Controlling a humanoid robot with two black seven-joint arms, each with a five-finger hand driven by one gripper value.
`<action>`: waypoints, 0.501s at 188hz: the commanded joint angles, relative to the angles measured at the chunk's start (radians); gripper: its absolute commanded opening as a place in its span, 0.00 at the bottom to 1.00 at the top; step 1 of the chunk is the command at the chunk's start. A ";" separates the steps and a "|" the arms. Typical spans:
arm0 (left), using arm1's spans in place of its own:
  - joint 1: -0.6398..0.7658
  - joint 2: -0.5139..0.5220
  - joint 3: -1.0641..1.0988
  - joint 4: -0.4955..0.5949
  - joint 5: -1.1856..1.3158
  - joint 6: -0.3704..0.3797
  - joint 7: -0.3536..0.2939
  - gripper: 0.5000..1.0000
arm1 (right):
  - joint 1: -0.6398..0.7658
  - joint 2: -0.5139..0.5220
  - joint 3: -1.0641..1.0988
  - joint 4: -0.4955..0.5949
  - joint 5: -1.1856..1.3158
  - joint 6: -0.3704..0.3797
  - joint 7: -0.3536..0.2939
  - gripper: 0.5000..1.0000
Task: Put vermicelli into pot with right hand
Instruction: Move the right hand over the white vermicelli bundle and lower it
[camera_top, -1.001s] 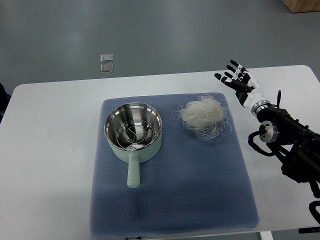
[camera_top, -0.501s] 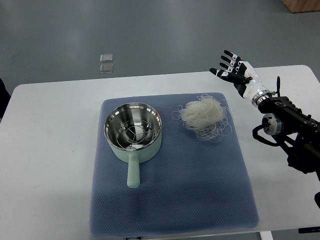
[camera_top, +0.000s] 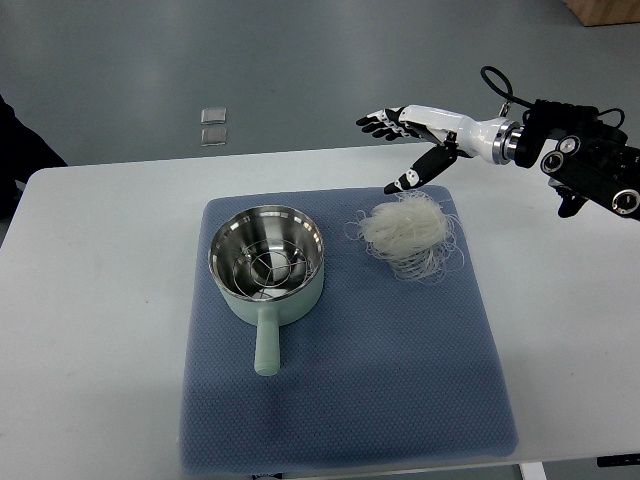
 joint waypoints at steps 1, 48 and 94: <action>0.000 0.000 0.000 0.000 0.000 0.003 0.000 1.00 | 0.047 -0.002 -0.067 0.005 -0.149 0.026 0.020 0.85; 0.000 0.000 0.000 0.000 0.000 0.003 0.000 1.00 | 0.063 0.017 -0.168 -0.003 -0.304 0.025 0.020 0.85; 0.000 0.000 0.000 0.000 0.000 0.004 0.000 1.00 | 0.030 0.032 -0.168 -0.052 -0.362 0.010 -0.006 0.83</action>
